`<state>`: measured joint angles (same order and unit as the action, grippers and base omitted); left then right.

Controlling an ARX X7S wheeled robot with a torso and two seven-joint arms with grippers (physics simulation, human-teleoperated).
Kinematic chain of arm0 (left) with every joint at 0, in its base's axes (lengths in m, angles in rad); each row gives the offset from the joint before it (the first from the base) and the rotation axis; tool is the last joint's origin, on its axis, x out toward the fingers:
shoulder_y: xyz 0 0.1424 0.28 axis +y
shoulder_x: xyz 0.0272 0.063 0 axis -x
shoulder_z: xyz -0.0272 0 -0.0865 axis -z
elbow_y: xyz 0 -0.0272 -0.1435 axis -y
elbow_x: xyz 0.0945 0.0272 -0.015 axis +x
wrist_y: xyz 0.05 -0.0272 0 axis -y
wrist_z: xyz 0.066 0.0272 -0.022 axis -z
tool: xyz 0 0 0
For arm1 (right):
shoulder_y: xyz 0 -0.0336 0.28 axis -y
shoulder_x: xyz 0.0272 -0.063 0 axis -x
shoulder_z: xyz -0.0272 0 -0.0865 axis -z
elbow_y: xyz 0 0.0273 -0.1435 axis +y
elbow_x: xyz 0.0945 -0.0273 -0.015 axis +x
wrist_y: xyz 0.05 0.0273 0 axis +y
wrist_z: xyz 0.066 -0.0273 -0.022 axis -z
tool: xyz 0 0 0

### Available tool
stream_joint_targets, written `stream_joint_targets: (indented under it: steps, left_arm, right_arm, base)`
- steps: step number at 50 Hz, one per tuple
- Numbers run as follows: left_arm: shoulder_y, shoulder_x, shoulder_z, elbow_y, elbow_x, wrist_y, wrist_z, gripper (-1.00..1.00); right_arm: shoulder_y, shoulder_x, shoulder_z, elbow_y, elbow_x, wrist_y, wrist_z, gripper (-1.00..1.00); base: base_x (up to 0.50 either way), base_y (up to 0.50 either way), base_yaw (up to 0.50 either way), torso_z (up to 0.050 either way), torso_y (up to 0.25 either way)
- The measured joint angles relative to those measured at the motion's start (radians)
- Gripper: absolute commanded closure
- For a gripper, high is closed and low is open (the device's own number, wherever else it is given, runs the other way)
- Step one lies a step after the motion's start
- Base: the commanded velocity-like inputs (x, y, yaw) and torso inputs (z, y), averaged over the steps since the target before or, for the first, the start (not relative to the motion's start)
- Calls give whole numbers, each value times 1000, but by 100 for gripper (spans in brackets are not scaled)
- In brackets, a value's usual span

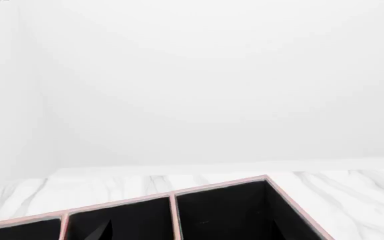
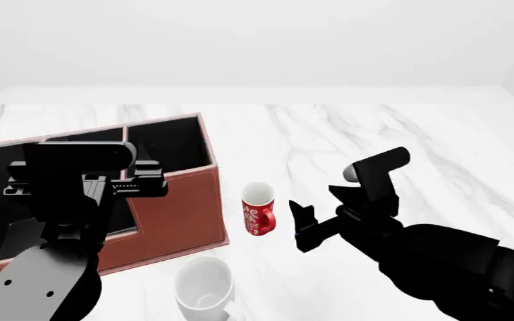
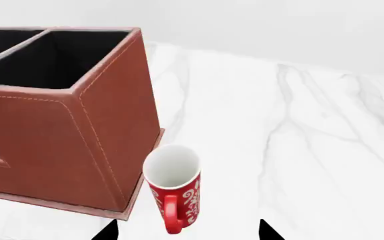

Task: Pick up the red mug and place it to the right of the caddy.

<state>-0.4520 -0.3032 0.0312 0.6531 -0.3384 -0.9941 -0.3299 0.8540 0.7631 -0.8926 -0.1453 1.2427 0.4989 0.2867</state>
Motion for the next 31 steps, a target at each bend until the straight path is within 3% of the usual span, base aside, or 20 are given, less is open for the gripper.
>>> stream_joint_targets:
  steps: [11,31]
  left_arm:
    - [0,-3,-2,5,-5,-1,-3,-100]
    - [-9,-7,1,8,-14,-5,-10,-100]
  right_arm:
    - [-64,154,146,-259,25,-159,141,-100]
    - [-122,225,241,-388,32,-290,210,-100]
  base:
    - [0,0,0,0,0]
    - [0,0,0,0,0]
